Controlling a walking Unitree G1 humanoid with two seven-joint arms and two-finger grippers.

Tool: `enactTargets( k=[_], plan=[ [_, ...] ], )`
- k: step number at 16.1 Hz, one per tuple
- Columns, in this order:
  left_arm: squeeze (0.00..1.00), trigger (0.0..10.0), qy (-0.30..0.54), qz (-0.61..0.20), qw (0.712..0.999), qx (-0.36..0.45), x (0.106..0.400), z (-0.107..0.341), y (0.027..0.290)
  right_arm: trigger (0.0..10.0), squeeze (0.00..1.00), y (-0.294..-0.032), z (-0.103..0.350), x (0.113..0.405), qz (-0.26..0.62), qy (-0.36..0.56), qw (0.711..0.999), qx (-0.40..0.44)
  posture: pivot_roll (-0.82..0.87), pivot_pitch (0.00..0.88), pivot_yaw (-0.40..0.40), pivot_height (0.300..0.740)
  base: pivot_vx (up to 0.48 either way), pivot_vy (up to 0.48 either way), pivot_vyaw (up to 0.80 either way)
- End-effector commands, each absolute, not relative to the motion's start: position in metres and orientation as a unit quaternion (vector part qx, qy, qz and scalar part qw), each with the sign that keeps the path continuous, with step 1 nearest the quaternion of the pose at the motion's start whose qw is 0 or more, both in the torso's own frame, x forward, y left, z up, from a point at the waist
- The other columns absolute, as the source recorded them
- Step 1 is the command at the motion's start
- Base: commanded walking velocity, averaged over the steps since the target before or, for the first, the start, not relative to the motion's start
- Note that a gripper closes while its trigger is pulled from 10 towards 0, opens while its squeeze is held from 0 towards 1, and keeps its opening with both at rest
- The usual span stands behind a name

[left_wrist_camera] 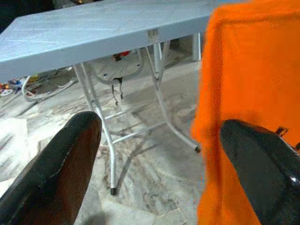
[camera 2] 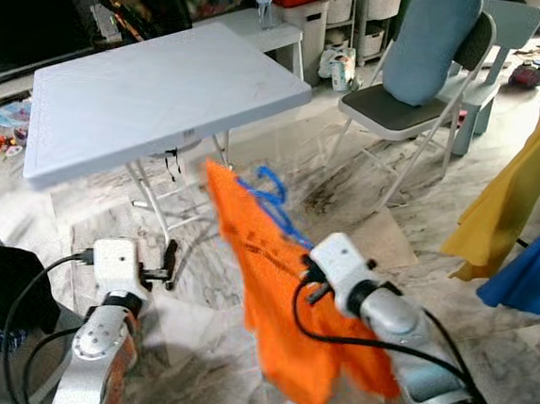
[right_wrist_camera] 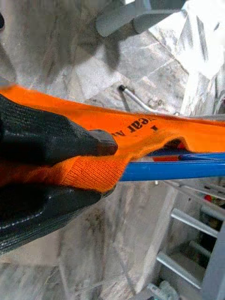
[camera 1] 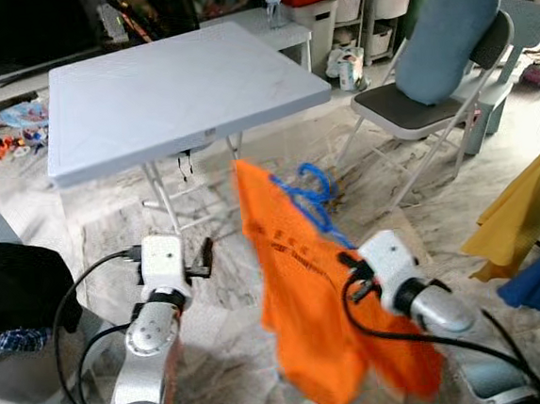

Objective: Hang hanger

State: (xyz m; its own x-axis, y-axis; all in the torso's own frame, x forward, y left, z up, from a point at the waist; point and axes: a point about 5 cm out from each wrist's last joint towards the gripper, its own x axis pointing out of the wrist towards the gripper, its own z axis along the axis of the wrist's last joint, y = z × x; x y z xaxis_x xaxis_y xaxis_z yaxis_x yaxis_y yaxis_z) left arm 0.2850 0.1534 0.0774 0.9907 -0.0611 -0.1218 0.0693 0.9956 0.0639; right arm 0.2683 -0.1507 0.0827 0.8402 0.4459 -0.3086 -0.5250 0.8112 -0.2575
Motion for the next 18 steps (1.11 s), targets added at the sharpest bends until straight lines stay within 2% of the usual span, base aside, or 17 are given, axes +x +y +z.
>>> enactTargets(
  k=[1, 4, 6, 7, 11, 15, 18],
  plan=[
    [0.0, 10.0, 0.064, -0.038, 0.997, 0.031, 0.283, 0.076, 0.15, 10.0, 0.0, -0.15, 0.095, 0.271, 0.258, 0.086, 0.947, -0.173, -0.13, 0.0, 0.034, 0.74, 0.0, 0.0, 0.0],
    [0.0, 10.0, 0.059, -0.067, 0.996, 0.003, 0.285, 0.085, 0.145, 10.0, 0.0, -0.149, 0.09, 0.264, 0.269, 0.085, 0.942, -0.183, -0.1, 0.0, 0.037, 0.74, 0.0, 0.0, 0.0],
    [0.0, 10.0, 0.049, -0.063, 0.997, -0.012, 0.291, 0.091, 0.142, 10.0, 0.0, -0.143, 0.092, 0.261, 0.315, 0.08, 0.927, -0.189, -0.1, 0.0, 0.036, 0.74, 0.0, 0.0, 0.0],
    [0.0, 10.0, 0.048, -0.057, 0.997, -0.037, 0.298, 0.093, 0.137, 10.0, 0.0, -0.14, 0.094, 0.26, 0.341, 0.074, 0.915, -0.201, -0.1, 0.0, 0.036, 0.74, 0.0, 0.0, 0.0],
    [0.0, 10.0, 0.05, -0.085, 0.985, -0.14, 0.304, 0.102, 0.112, 10.0, 0.0, -0.137, 0.097, 0.261, 0.357, 0.065, 0.91, -0.201, -0.11, 0.0, 0.039, 0.74, 0.0, 0.0, 0.0],
    [0.0, 10.0, 0.075, -0.123, 0.978, -0.152, 0.304, 0.094, 0.099, 10.0, 0.0, -0.135, 0.104, 0.263, 0.361, 0.053, 0.911, -0.192, -0.12, 0.0, 0.037, 0.74, 0.0, 0.0, 0.0],
    [0.0, 10.0, 0.077, -0.119, 0.977, -0.156, 0.317, 0.098, 0.094, 10.0, 0.0, -0.13, 0.107, 0.258, 0.393, 0.055, 0.898, -0.188, -0.13, 0.0, 0.034, 0.74, 0.0, 0.0, 0.0]
  ],
)
